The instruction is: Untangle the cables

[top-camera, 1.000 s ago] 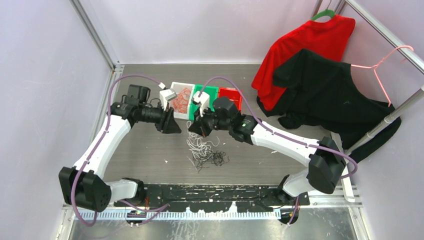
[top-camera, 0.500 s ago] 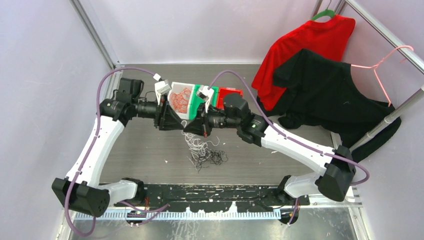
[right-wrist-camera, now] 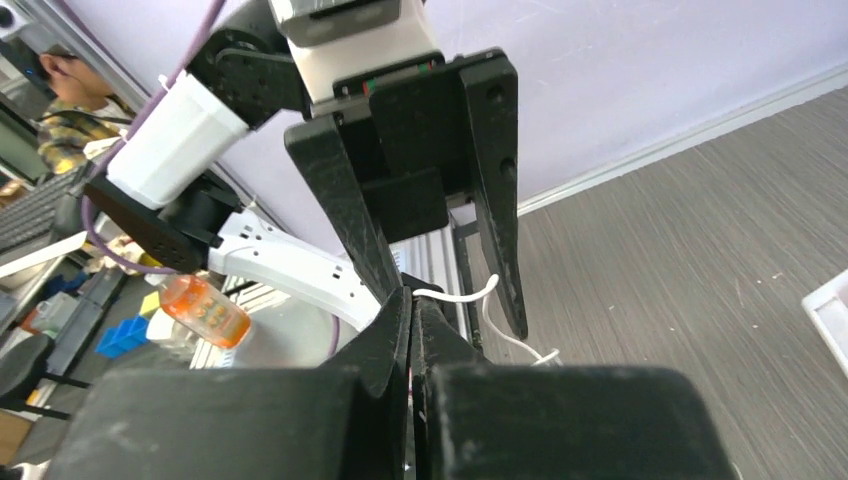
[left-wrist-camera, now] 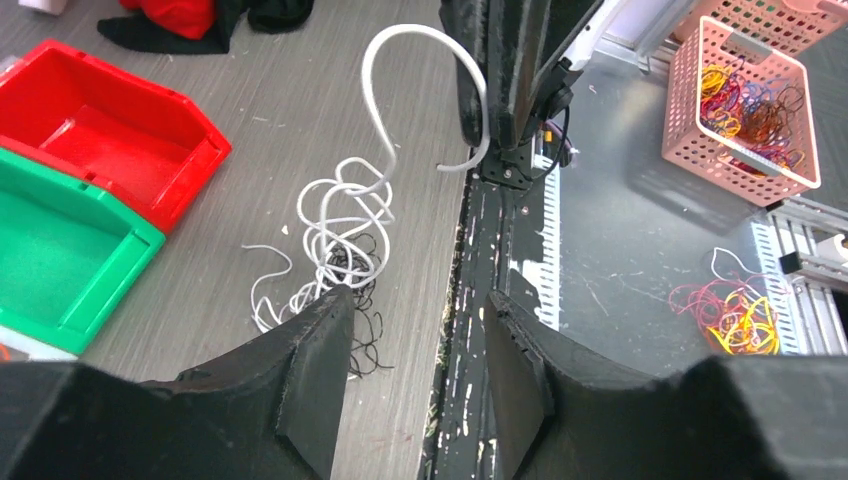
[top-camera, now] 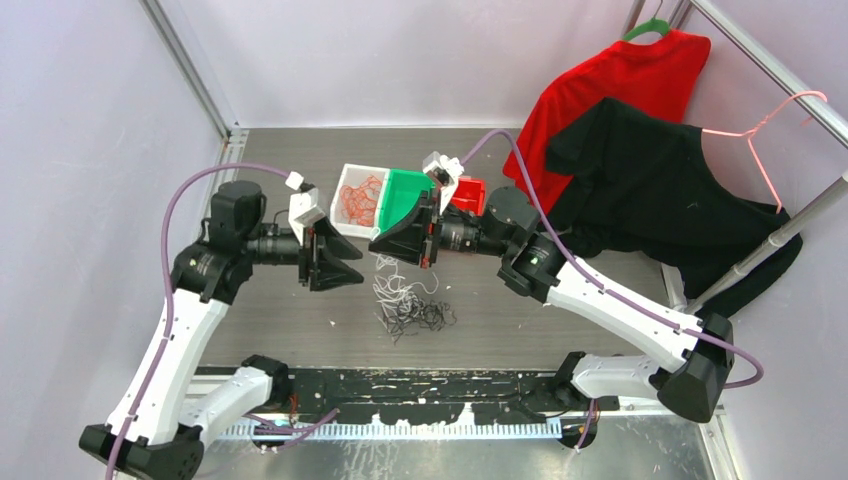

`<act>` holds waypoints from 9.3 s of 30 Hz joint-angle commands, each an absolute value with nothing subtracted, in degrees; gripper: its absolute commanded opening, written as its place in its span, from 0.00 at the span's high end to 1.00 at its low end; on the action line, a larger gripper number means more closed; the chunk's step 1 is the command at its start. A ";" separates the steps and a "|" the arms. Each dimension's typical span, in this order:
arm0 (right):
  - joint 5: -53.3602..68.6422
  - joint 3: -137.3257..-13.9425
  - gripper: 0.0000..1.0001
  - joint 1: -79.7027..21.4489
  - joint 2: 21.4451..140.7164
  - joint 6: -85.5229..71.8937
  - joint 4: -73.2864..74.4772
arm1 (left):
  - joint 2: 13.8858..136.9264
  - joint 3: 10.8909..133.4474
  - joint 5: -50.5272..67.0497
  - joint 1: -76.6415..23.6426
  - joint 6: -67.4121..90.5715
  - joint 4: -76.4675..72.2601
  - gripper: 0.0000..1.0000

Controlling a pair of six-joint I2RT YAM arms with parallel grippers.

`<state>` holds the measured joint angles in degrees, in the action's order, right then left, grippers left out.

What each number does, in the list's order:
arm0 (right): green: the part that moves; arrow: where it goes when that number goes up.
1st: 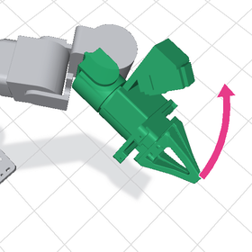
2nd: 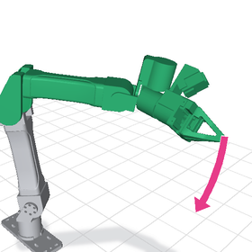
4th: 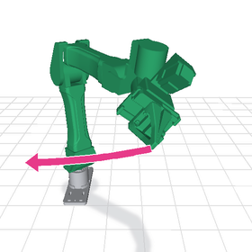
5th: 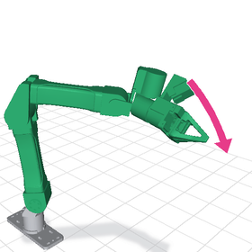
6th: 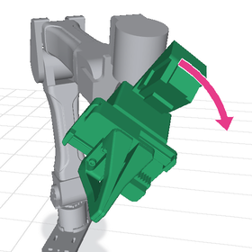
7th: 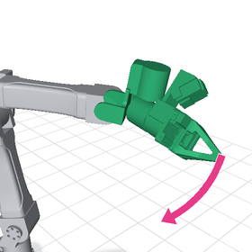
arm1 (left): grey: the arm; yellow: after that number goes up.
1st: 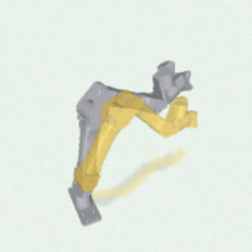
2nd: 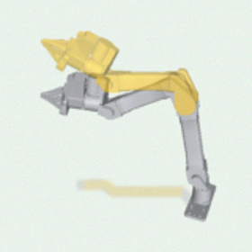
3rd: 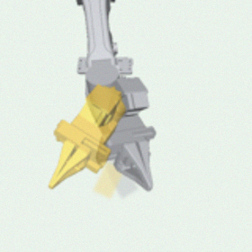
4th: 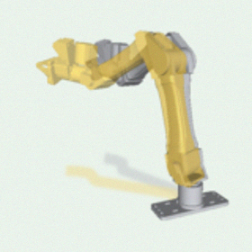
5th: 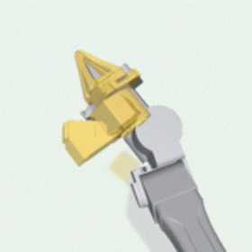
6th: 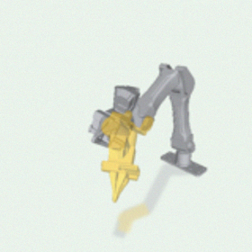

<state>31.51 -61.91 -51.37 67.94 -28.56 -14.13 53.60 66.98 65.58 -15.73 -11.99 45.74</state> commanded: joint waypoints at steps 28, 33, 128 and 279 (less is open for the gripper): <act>32.35 -62.53 0.99 -51.25 56.71 -29.77 -7.77 | 47.90 62.72 41.69 -29.20 -7.16 27.50 1.00; 31.17 -62.70 0.99 -51.23 55.08 -28.53 -6.03 | 46.40 60.09 41.89 -29.18 -7.38 27.53 1.00; -37.17 -35.36 0.23 -53.52 44.47 -23.79 -2.08 | 77.09 92.11 32.45 -30.81 -4.78 20.39 1.00; -18.54 -52.75 0.25 -59.58 78.20 -10.93 -22.49 | 75.61 100.38 36.61 -30.59 -24.76 74.71 1.00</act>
